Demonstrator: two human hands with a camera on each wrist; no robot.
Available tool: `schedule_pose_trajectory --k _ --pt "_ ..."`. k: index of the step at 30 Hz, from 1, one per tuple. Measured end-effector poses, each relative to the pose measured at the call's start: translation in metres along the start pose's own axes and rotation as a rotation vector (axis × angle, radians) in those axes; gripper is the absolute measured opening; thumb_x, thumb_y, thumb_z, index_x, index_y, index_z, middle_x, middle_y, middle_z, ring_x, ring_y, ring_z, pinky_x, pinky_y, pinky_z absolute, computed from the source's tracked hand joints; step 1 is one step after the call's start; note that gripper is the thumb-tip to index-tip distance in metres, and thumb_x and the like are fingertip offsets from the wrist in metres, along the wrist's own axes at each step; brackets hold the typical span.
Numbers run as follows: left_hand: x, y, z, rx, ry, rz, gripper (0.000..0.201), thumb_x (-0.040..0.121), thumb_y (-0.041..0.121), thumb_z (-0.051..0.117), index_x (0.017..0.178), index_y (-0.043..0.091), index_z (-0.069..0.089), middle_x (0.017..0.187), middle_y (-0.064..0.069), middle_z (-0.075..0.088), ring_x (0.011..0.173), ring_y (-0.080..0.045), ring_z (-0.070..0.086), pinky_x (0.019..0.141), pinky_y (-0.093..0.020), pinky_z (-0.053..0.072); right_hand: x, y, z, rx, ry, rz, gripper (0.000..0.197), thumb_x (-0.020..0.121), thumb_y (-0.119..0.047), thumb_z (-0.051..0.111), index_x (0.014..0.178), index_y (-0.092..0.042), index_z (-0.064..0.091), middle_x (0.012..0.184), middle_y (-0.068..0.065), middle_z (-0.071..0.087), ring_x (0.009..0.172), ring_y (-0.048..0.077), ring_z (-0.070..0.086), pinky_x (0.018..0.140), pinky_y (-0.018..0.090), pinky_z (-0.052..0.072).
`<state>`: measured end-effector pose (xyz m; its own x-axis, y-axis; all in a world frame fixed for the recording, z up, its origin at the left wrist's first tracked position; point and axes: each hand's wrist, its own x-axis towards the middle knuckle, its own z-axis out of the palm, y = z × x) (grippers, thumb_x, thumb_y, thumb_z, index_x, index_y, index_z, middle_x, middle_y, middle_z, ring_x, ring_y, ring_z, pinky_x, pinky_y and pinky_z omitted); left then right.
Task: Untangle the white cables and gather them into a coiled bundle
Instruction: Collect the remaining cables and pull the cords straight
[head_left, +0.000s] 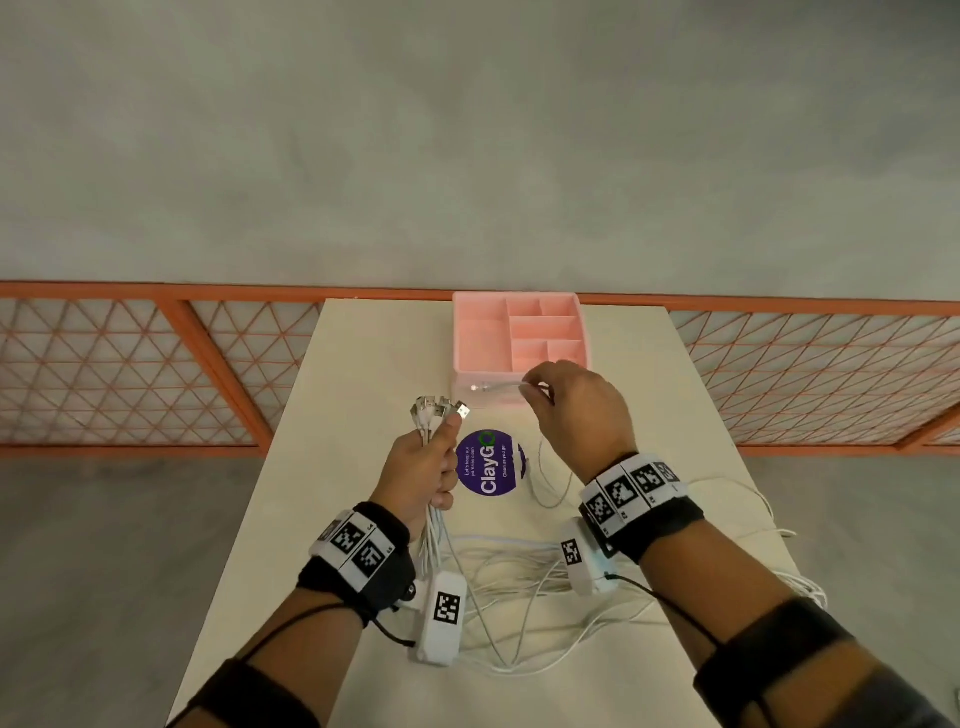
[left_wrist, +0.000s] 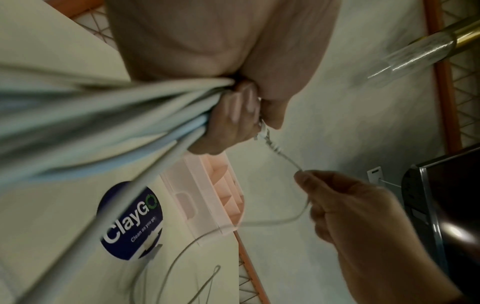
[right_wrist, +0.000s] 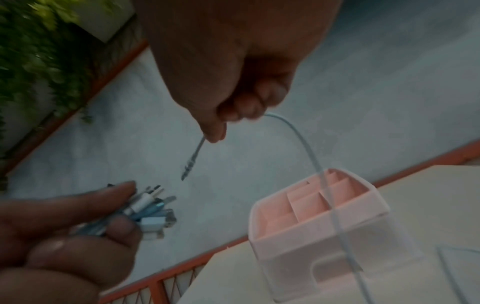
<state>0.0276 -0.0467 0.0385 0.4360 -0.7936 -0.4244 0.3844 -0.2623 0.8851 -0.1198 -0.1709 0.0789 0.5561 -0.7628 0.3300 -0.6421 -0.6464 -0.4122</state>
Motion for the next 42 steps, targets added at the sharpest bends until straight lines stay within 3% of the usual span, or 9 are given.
schedule_pose_trajectory --k 4,9,17,22,27,30,34,37,42 --pt "0.001 0.0 0.01 -0.013 -0.017 0.028 0.04 0.094 0.052 0.057 0.075 0.021 0.043 0.057 0.006 0.031 0.047 -0.01 0.023 0.044 -0.02 0.019 -0.007 -0.011 0.002 0.208 0.113 0.01 0.01 0.089 -0.024 0.066 0.083 -0.016 0.064 0.077 -0.005 0.052 0.07 0.013 0.052 0.061 0.027 0.042" --pt "0.001 0.002 0.025 -0.032 -0.043 0.074 0.041 0.096 0.052 0.054 0.079 0.016 0.045 0.06 0.002 0.028 0.049 -0.011 0.025 0.041 -0.021 0.022 -0.025 -0.027 0.021 0.372 -0.078 0.129 0.016 0.087 -0.02 0.065 0.074 -0.018 0.057 0.054 -0.011 0.05 0.05 0.004 0.047 0.052 0.018 0.037" --pt "0.004 0.002 0.026 0.01 -0.023 0.09 0.032 0.1 0.036 0.056 0.08 0.011 0.057 0.059 -0.002 0.038 0.045 -0.01 0.03 0.04 -0.02 0.025 -0.037 -0.027 0.035 0.24 -0.161 -0.077 0.019 0.092 -0.026 0.059 0.081 -0.012 0.066 0.078 -0.001 0.052 0.067 0.022 0.054 0.062 0.043 0.048" --pt "0.009 0.008 0.02 -0.072 0.079 0.077 0.024 0.1 0.028 0.057 0.082 0.013 0.053 0.064 0.0 0.042 0.05 -0.01 0.038 0.042 -0.023 0.027 -0.046 -0.021 0.038 0.336 -0.251 -0.19 0.022 0.092 -0.007 0.056 0.109 -0.012 0.069 0.088 0.001 0.049 0.071 0.018 0.053 0.067 0.027 0.045" --pt "0.012 0.035 -0.006 -0.318 0.196 0.159 0.02 0.101 0.032 0.055 0.094 0.015 0.061 0.075 -0.001 0.059 0.069 -0.017 0.062 0.061 -0.034 0.052 -0.058 0.028 0.049 0.251 -0.268 0.027 0.019 0.096 -0.019 0.059 0.095 -0.01 0.075 0.083 0.002 0.055 0.071 0.02 0.055 0.067 0.031 0.041" --pt "0.009 0.057 -0.027 -0.542 0.166 0.195 0.027 0.102 0.036 0.052 0.081 0.019 0.053 0.058 0.005 0.046 0.049 -0.012 0.05 0.069 -0.039 0.06 -0.07 0.079 0.057 0.125 -0.35 0.29 0.018 0.095 -0.02 0.061 0.094 -0.01 0.075 0.093 0.008 0.063 0.088 0.026 0.062 0.077 0.032 0.045" --pt "0.012 0.074 -0.052 -0.6 0.154 0.243 0.037 0.103 0.042 0.047 0.071 0.023 0.045 0.051 0.01 0.032 0.039 -0.006 0.026 0.039 -0.018 0.032 -0.089 0.13 0.053 0.007 -0.406 0.586 0.015 0.091 -0.031 0.066 0.097 -0.021 0.076 0.099 0.005 0.058 0.102 0.029 0.06 0.084 0.03 0.046" --pt "0.013 0.069 -0.054 -0.533 0.144 0.211 0.037 0.103 0.041 0.047 0.071 0.023 0.045 0.051 0.01 0.032 0.038 -0.006 0.025 0.036 -0.017 0.024 -0.083 0.128 0.036 0.069 -0.376 0.589 0.011 0.093 -0.029 0.065 0.089 -0.024 0.075 0.081 -0.002 0.063 0.077 0.017 0.061 0.07 0.025 0.043" --pt "0.005 0.045 -0.026 -0.285 0.091 0.093 0.033 0.102 0.038 0.051 0.075 0.02 0.046 0.053 0.008 0.032 0.039 -0.007 0.024 0.037 -0.017 0.02 -0.043 0.085 0.009 0.774 -0.112 0.636 0.027 0.093 0.002 0.049 0.092 -0.012 0.073 0.09 0.019 0.072 0.062 0.02 0.064 0.056 0.027 0.05"
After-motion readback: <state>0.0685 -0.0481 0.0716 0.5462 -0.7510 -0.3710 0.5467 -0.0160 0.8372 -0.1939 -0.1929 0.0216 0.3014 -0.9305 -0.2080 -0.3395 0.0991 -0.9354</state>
